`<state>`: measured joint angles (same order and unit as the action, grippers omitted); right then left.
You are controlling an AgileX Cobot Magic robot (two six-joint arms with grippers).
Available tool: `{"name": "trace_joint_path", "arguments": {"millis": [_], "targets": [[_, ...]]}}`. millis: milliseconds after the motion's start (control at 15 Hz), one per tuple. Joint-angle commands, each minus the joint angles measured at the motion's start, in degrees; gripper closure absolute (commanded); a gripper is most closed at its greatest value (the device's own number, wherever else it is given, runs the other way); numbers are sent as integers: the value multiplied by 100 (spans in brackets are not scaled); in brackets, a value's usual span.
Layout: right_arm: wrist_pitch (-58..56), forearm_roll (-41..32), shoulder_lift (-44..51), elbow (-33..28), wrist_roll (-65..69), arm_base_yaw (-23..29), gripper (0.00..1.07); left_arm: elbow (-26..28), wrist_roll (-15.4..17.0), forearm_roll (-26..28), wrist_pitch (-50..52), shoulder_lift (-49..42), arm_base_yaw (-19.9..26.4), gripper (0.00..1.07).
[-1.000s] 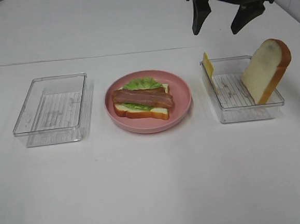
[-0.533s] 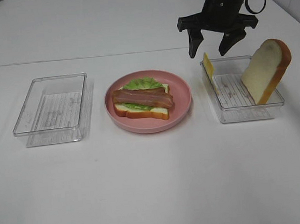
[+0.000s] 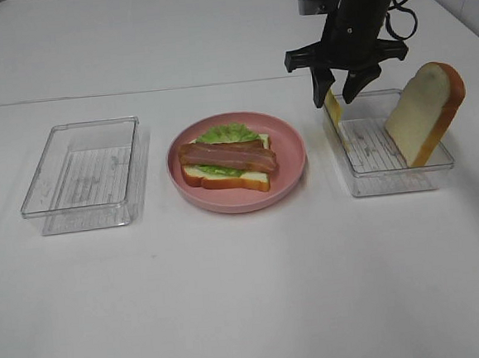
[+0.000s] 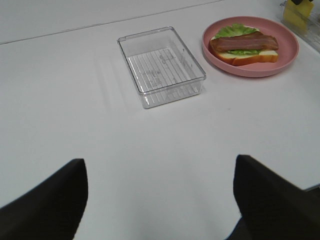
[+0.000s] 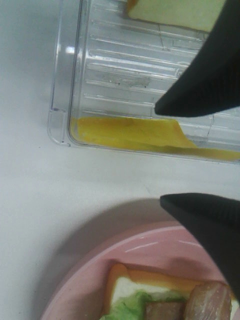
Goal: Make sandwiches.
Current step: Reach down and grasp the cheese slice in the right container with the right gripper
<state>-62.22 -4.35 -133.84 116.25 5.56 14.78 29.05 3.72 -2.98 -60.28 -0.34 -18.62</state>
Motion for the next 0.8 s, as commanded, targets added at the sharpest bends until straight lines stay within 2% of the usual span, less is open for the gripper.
{"name": "trace_joint_path", "arguments": {"millis": [67,333,533,800], "targets": [[29,34,-17,40,-57,-23,76,-29,-11,-6,57,-115,0,30],[34,0,-23,40,-57,-23,76,-29,-11,-6,57,-115,0,30],[92,6,-23,40,-17,-23,66,-29,-11,-6,57,-115,0,30],[80,6,-138,40,-17,-23,66,-29,-11,-6,57,-115,0,30]]}}
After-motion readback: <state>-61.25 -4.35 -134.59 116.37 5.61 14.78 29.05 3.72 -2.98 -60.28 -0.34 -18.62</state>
